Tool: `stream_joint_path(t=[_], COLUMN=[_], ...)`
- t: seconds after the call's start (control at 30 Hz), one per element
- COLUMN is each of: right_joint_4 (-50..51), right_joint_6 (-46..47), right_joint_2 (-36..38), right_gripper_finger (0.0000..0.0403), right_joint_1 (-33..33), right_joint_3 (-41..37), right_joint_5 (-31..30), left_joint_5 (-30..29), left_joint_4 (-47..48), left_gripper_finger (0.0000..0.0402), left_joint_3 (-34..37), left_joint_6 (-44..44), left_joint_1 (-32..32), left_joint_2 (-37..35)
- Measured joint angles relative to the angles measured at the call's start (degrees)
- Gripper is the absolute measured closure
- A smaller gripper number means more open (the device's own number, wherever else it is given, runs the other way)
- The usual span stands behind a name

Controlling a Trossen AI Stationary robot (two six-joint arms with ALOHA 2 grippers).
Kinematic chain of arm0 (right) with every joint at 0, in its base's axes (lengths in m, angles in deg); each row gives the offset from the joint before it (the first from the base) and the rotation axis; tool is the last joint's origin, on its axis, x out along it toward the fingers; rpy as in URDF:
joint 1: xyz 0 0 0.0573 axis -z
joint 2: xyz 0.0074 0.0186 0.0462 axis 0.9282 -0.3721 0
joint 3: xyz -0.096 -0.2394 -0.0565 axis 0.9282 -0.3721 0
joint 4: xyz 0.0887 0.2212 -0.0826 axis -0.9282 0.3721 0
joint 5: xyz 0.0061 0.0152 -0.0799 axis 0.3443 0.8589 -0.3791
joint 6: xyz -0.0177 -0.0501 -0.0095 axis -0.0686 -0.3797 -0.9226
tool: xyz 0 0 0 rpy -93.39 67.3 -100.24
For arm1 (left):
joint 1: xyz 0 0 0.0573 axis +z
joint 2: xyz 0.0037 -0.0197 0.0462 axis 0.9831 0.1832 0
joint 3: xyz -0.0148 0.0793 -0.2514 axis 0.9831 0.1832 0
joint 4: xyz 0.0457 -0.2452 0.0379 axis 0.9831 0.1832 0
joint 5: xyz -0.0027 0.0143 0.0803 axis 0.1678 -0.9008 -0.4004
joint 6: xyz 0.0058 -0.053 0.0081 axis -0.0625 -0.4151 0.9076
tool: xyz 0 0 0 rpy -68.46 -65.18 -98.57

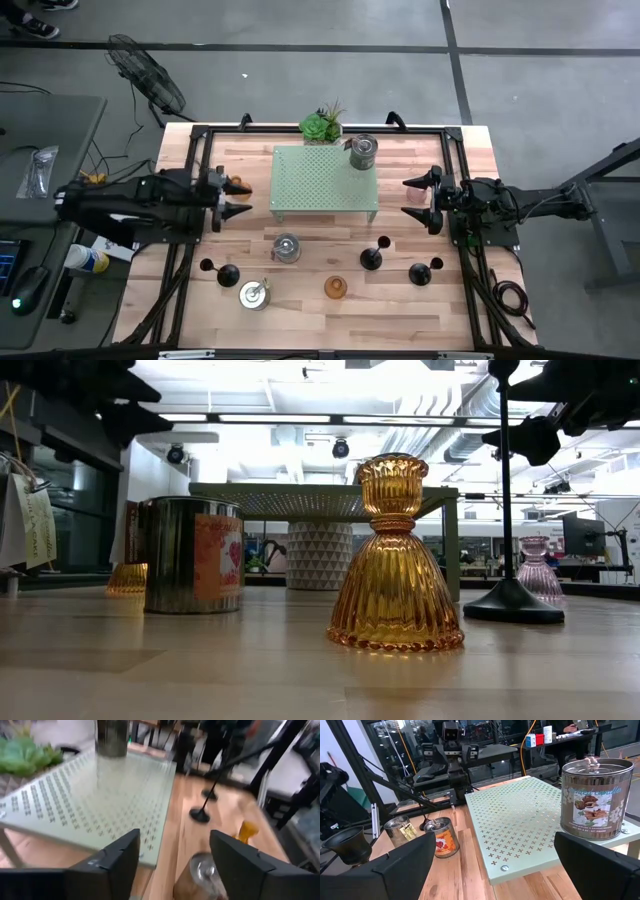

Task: Pick & Place candle stick holders
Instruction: Put the bottom silver scented candle on the shelf

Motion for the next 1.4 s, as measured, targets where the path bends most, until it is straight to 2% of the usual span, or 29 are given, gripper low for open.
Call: stream_joint_path(t=[0.27, 0.47, 0.63, 0.83, 1.03, 1.27, 1.4], right_joint_4=[0.00, 0.00, 0.00, 0.00, 0.01, 0.02, 0.00], right_joint_6=[0.02, 0.02, 0.00, 0.02, 0.00, 0.02, 0.01], right_joint_2=[-0.01, -0.01, -0.01, -0.01, -0.01, -0.01, -0.01], right_gripper_finger=[0.0003, 0.0003, 0.0003, 0.0003, 0.0003, 0.0003, 0.0003], right_joint_1=[-0.01, 0.00, -0.01, -0.01, -0.01, -0.01, -0.01], right_joint_3=[0.00, 0.00, 0.00, 0.00, 0.00, 0.02, 0.02], right_joint_5=[0.00, 0.00, 0.00, 0.00, 0.00, 0.00, 0.00], left_joint_5=[0.62, 4.25, 5.22, 4.45, 0.24, -1.57, -2.23], left_joint_4=[14.77, 30.87, 38.34, 39.14, 42.56, 42.72, 42.31], left_gripper_finger=[0.0102, 0.0099, 0.0099, 0.0099, 0.0099, 0.0099, 0.0099], left_joint_3=[-15.31, -27.31, -33.83, -36.89, -36.89, -36.88, -36.88], left_joint_6=[-4.16, -8.70, -11.00, -22.10, -36.27, -47.42, -51.02], left_joint_1=[0.00, 0.00, -0.68, -5.41, -12.38, -18.42, -20.99], left_joint_2=[15.22, 29.30, 37.22, 41.68, 44.67, 50.45, 53.93])
